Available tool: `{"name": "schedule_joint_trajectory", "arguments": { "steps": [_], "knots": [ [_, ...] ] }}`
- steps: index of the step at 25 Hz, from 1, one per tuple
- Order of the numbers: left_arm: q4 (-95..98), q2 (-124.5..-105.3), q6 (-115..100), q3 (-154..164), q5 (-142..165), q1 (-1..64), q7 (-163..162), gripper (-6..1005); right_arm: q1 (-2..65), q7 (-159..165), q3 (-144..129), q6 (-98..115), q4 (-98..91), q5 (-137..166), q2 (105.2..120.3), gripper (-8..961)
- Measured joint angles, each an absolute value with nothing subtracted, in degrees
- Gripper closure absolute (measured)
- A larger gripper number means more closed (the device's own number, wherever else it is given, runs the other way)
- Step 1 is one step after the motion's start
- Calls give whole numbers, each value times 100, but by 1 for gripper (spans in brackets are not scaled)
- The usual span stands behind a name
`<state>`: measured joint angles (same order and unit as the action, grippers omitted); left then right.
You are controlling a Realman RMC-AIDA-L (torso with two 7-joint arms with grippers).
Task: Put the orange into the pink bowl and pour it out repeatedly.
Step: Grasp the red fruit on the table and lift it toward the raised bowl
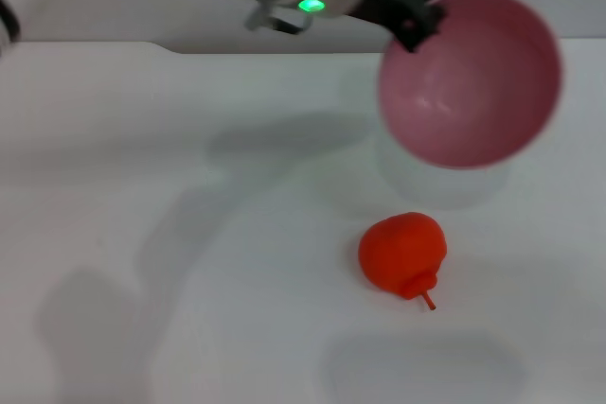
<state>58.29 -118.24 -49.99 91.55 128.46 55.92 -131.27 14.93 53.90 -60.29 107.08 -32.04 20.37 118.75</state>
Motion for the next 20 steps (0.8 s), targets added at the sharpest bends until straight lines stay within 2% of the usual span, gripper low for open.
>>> {"name": "schedule_joint_trajectory", "arguments": {
  "steps": [5,7,13,18,20],
  "knots": [
    [5108,-11735,-6326,7502,13565,5994,-13135,956,1459,5392,-6014,10656,-3136,2092,11860,407],
    [5082,-11662,-6659,7033,13996,5933,-13218,956,1425,5391,-5979,10562,-3128,2176,11844,407],
    [5129,-11249,-7109,6076,14403,5312,-13641,955,1245,5371,-5783,9563,-3694,3088,11822,408],
    [5219,-11209,-7267,5889,14402,4911,-13703,955,1135,6282,-5637,7828,-4951,4646,11851,408],
    [5223,-11224,-7286,5915,14412,4848,-13707,955,1237,7545,-5636,6695,-5794,6149,11844,408]
  ]
}}
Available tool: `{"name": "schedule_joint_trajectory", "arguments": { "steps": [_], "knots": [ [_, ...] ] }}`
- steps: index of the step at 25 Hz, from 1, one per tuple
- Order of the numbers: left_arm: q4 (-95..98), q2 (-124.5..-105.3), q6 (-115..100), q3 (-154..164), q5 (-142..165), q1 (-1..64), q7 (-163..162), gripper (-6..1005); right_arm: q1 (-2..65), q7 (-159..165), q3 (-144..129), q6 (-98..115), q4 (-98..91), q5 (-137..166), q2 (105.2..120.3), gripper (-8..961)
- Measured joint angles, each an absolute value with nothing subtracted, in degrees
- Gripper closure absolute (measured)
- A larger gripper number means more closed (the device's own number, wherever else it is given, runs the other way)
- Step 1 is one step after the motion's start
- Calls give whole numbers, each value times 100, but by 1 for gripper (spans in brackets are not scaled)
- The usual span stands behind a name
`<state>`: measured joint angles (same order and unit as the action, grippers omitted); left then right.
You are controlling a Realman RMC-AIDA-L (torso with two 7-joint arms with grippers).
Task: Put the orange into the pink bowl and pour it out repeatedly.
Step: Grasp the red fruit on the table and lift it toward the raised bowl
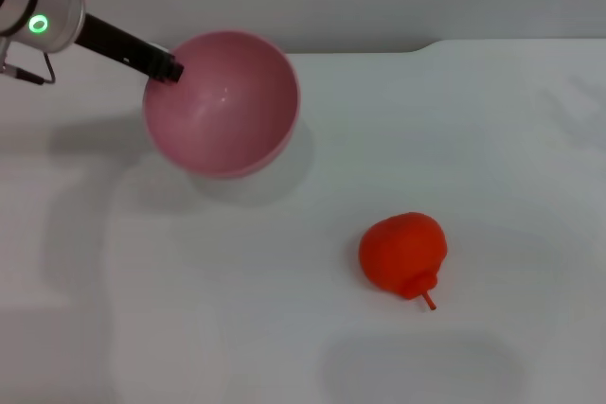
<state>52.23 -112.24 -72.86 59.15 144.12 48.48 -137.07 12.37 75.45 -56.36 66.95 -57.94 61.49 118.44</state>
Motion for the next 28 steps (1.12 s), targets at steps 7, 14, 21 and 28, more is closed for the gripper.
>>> {"name": "schedule_joint_trajectory", "arguments": {
  "steps": [7,14,21,28],
  "knots": [
    [5179,-11275,-7254,5958,14424,4798,-13625,955,1838,10551,-5637,5852,-6933,9460,11814,408],
    [5173,-11275,-7228,5950,14424,4788,-13562,955,3115,13394,-5760,6987,-7256,13486,11799,408],
    [5179,-11275,-7185,5947,14423,4819,-13521,955,3891,13758,-6767,8140,-7125,14614,11853,408],
    [5187,-11275,-7169,5972,14422,4831,-13518,955,3904,13769,-7383,8066,-6906,14504,11889,408]
  ]
}}
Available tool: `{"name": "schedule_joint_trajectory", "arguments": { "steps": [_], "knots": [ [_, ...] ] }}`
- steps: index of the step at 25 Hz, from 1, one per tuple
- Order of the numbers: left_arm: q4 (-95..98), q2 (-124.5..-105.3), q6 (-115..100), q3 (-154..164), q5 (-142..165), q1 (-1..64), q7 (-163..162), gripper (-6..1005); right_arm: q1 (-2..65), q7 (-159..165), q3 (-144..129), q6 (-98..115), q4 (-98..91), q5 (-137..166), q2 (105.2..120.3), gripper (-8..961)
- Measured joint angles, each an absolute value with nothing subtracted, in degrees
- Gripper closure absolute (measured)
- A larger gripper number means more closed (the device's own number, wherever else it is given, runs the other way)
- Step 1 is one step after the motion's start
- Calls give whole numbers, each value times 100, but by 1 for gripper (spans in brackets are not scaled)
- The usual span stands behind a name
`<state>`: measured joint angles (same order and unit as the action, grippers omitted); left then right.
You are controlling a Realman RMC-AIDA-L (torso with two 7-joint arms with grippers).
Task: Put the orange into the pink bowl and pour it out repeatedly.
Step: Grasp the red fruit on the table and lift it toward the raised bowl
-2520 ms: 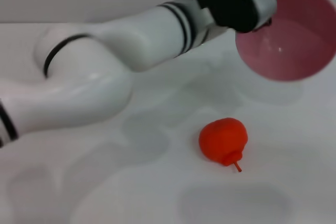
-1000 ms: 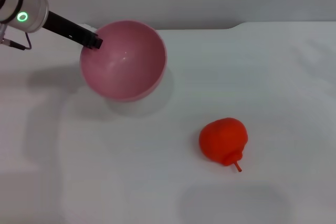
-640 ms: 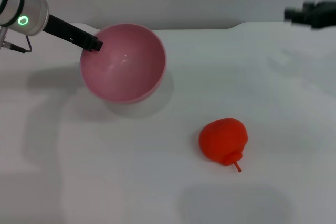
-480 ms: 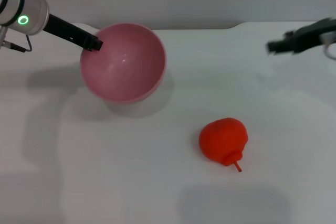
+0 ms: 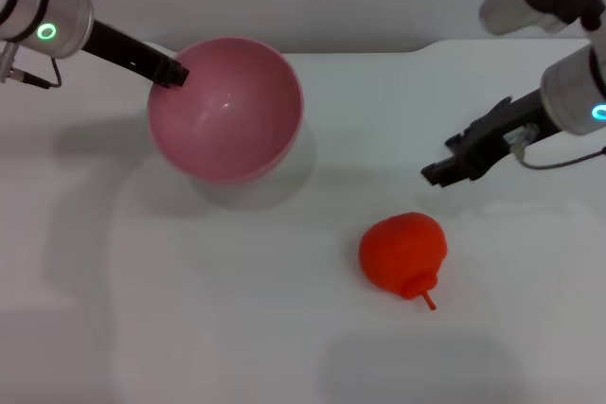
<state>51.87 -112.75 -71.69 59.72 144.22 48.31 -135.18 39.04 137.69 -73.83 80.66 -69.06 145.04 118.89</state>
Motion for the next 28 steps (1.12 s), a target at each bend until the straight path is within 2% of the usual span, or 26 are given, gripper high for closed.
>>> {"name": "schedule_joint_trajectory", "arguments": {
  "steps": [12,28],
  "knots": [
    [5188,-11321,-7144,6076,14422,4848,-13517,955,3844,13748,-8094,7603,-6386,13790,11899,407],
    [5188,-11327,-7131,6108,14429,4880,-13517,955,3904,13974,-8270,8054,-6282,13747,11873,462]
  ]
}}
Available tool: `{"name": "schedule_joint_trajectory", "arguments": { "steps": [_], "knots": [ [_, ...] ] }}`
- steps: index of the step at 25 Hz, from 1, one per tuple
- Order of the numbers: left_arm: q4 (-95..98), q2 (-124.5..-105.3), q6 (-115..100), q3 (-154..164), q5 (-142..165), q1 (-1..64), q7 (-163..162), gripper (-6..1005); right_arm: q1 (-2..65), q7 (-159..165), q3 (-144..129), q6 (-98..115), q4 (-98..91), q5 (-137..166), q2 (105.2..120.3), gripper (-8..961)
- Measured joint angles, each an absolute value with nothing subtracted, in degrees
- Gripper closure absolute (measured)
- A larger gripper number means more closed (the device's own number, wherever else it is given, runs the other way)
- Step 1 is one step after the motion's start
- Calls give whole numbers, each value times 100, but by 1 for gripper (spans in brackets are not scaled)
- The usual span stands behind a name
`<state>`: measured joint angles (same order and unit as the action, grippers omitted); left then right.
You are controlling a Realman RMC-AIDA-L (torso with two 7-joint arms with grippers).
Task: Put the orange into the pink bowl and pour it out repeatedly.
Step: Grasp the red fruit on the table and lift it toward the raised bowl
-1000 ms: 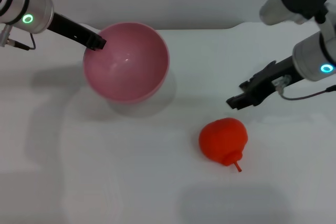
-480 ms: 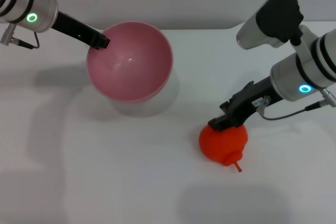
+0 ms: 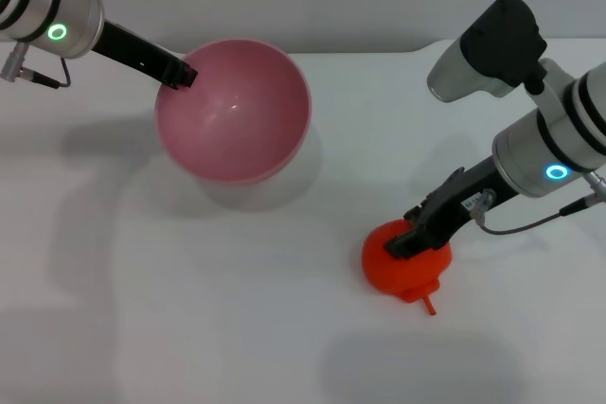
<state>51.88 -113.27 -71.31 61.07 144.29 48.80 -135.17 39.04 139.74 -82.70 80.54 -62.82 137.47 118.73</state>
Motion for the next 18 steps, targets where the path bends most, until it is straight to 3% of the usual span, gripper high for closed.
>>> {"name": "schedule_joint_trajectory", "arguments": {
  "steps": [14,18],
  "knots": [
    [5180,-11332,-7085,6107,14432,4891,-13518,955,3911,13983,-8320,8141,-6171,14017,11867,511],
    [5175,-11335,-7061,6108,14432,4894,-13518,955,3911,13978,-8322,8139,-6185,14044,11870,669]
  ]
}}
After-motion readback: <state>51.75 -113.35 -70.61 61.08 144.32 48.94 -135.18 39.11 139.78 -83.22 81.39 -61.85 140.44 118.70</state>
